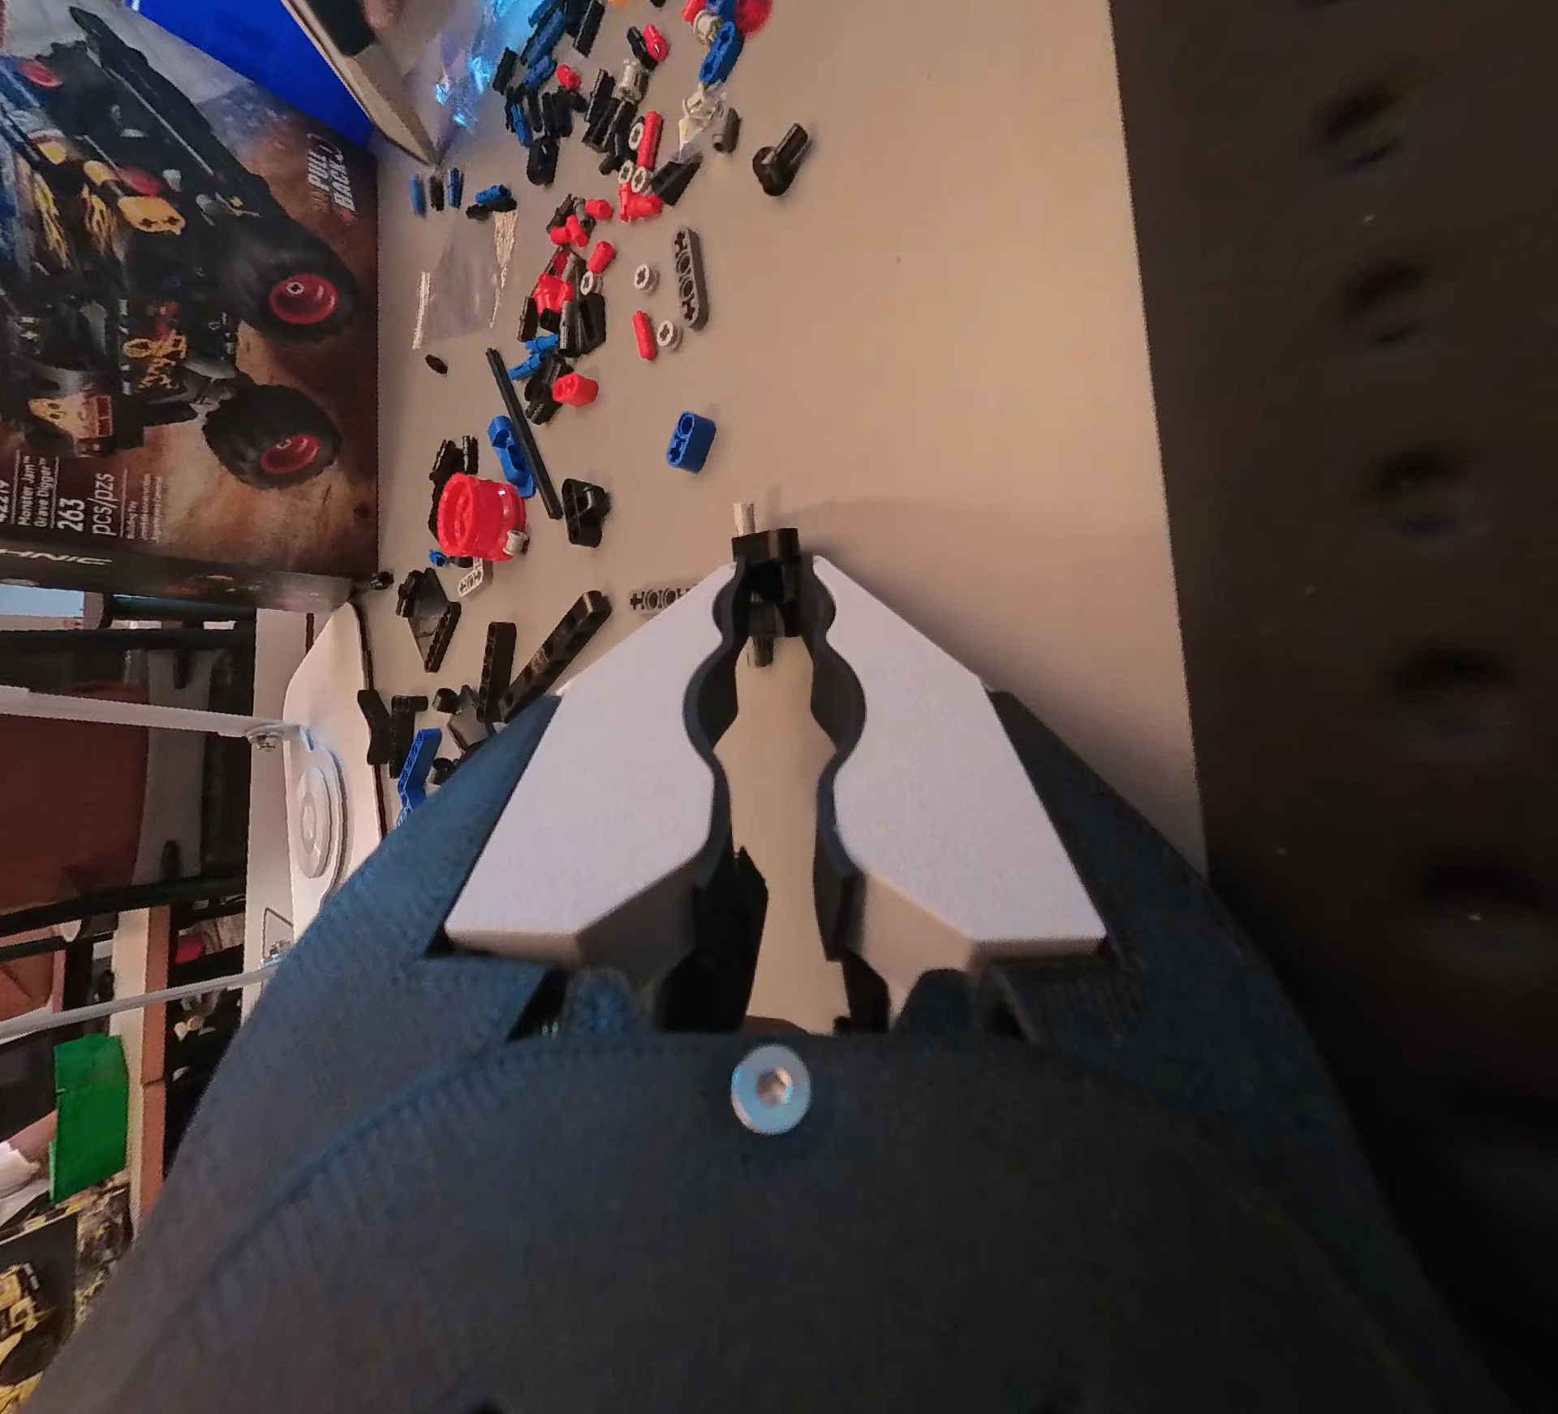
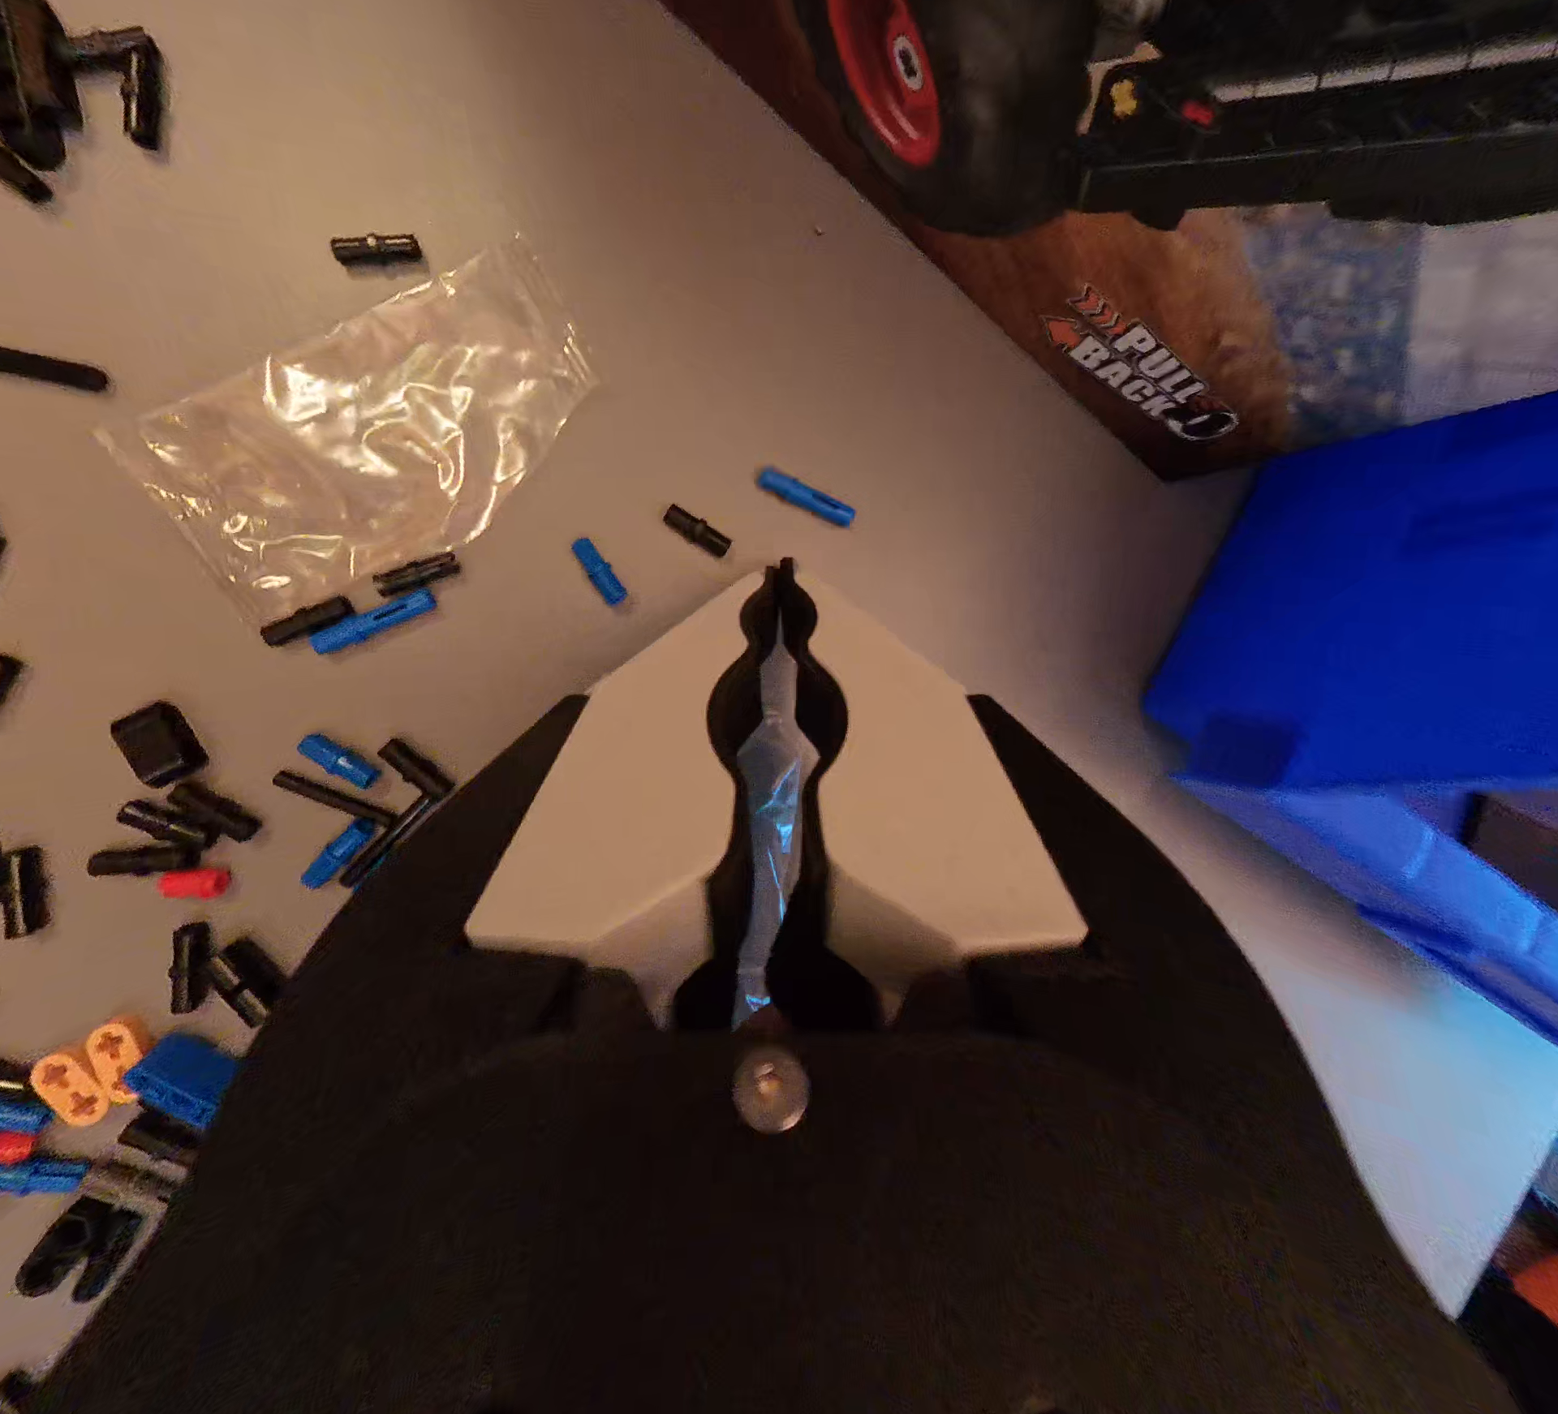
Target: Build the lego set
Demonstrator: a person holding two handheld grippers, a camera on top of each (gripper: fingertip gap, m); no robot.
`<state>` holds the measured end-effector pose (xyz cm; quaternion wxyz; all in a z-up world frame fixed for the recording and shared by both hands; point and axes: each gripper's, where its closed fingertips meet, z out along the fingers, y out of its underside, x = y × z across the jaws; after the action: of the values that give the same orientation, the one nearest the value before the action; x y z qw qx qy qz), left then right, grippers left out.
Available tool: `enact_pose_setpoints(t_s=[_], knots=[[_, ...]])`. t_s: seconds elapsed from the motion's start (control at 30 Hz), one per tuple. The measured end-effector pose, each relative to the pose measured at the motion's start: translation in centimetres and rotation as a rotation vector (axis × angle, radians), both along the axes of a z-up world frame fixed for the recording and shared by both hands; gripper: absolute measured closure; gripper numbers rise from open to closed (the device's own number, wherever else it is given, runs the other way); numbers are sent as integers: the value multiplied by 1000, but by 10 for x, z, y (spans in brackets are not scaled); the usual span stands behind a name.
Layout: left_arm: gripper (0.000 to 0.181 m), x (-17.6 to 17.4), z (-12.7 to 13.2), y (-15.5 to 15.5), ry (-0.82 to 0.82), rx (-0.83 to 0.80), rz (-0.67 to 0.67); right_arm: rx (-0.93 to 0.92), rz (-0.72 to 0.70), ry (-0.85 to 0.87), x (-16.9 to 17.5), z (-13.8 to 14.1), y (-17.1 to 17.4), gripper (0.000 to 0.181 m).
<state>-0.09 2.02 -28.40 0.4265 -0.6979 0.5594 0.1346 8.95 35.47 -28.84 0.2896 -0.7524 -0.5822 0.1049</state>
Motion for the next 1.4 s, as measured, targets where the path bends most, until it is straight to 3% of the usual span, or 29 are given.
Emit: enact_pose_setpoints(t_s=[0.13,0.23,0.27,0.33,0.37,0.43,0.57,0.77,0.9,1.03,1.2,1.3,1.4], knots=[[172,0,0,0,-10,-6,2,-17,19,43,-1,6,-2,181],[168,1,1,0,-26,-13,3,68,41,65,-4,19,1,181],[168,2,1,0,-27,-13,2,126,50,45,-5,22,8,178],[168,3,1,0,-28,-14,0,183,65,8,-10,21,19,153],[168,3,1,1,-30,-15,1,184,70,3,-14,18,25,153],[168,3,0,0,-35,-18,4,161,47,10,-18,8,39,154],[169,3,0,1,-43,-23,3,32,-15,117,-26,2,52,178],[170,4,0,2,-47,-25,2,-15,10,134,-23,5,39,180],[173,4,-1,3,-52,-22,12,81,122,175,-26,44,-20,181],[175,5,0,6,-54,-16,22,102,342,213,-37,71,-138,181],[176,7,1,8,-55,-11,28,62,553,212,-48,42,-262,181],[179,10,-1,9,-47,-11,19,64,597,174,-55,18,-289,181],[181,10,-2,12,-26,-8,14,56,621,183,-63,12,-300,181]])
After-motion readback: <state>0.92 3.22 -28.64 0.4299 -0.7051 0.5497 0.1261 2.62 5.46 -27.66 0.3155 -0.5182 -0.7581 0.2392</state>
